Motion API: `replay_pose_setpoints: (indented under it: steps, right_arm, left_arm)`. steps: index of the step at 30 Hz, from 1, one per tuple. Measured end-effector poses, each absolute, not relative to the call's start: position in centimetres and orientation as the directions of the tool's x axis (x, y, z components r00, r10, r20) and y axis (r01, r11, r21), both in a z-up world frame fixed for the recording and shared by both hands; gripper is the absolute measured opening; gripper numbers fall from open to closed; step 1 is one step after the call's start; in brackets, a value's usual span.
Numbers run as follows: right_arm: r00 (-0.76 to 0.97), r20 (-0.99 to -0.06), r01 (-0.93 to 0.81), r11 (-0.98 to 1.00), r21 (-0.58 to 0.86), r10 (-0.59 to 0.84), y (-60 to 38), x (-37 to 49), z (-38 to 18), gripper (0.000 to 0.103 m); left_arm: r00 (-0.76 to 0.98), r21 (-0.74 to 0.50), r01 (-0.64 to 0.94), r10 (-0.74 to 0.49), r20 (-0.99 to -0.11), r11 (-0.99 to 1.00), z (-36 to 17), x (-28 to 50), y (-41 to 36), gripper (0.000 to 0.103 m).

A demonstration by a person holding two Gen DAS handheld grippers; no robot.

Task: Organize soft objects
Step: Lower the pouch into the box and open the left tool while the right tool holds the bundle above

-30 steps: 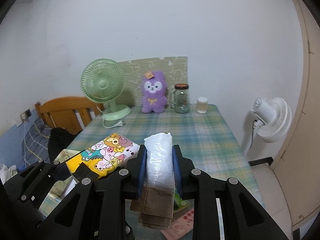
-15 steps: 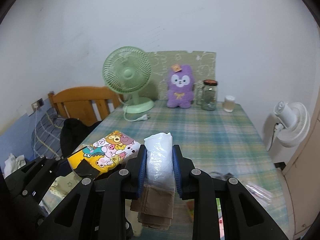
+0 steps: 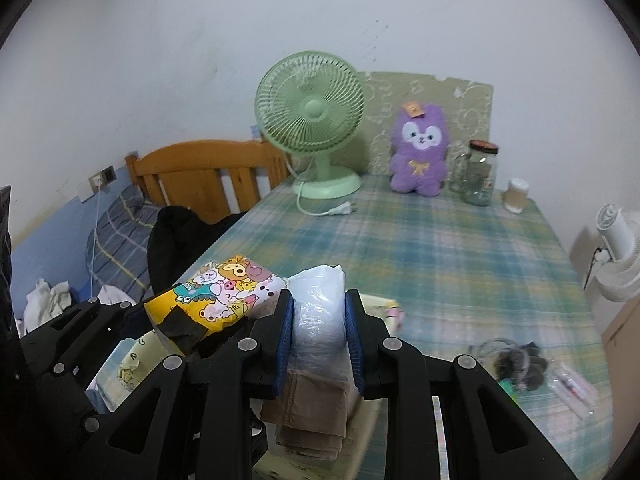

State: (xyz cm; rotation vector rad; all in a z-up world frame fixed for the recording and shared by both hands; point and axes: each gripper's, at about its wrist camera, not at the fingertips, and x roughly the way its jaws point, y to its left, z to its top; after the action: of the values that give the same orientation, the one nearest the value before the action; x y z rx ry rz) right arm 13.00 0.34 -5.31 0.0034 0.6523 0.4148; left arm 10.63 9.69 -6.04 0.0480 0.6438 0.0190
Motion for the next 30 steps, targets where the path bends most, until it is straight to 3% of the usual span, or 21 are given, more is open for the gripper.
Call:
replay_pose_setpoints:
  steps: [5, 9, 12, 21, 24, 26, 30]
  right_arm:
    - [0.684, -0.614, -0.393, 0.908, 0.144, 0.394, 1.9, 13.6, -6.6, 0.028]
    - [0.656, -0.628, -0.414, 0.895, 0.165, 0.419, 2.8, 14.0, -7.5, 0.028]
    - [0.634, -0.637, -0.434, 0.884, 0.176, 0.438, 3.4, 14.3, -8.0, 0.028]
    - [0.587, -0.640, -0.494, 0.845, 0.203, 0.496, 4.3, 15.0, -8.4, 0.028]
    - [0.585, -0.643, -0.499, 0.845, 0.195, 0.494, 4.2, 14.8, -8.3, 0.042]
    - [0.595, -0.644, -0.486, 0.853, 0.189, 0.482, 4.1, 14.6, -8.2, 0.062]
    - [0.613, -0.638, -0.469, 0.865, 0.181, 0.466, 3.5, 14.2, -7.9, 0.072]
  left_arm:
    - [0.770, 0.067, -0.004, 0.046, -0.637, 0.998, -7.3, 11.2, 10.7, 0.060]
    - [0.754, 0.082, -0.018, 0.067, -0.653, 0.996, -7.9, 11.2, 11.3, 0.080]
    - [0.746, 0.070, -0.034, 0.072, -0.662, 0.997, -8.1, 11.1, 11.8, 0.087]
    - [0.726, 0.062, -0.057, 0.084, -0.683, 0.996, -8.3, 11.3, 12.3, 0.088]
    - [0.724, 0.051, -0.052, 0.073, -0.686, 0.997, -8.4, 11.3, 12.3, 0.089]
    - [0.725, 0.043, -0.049, 0.065, -0.686, 0.998, -8.4, 11.1, 12.3, 0.090]
    - [0.734, 0.041, -0.043, 0.060, -0.676, 0.998, -8.1, 10.7, 12.0, 0.091]
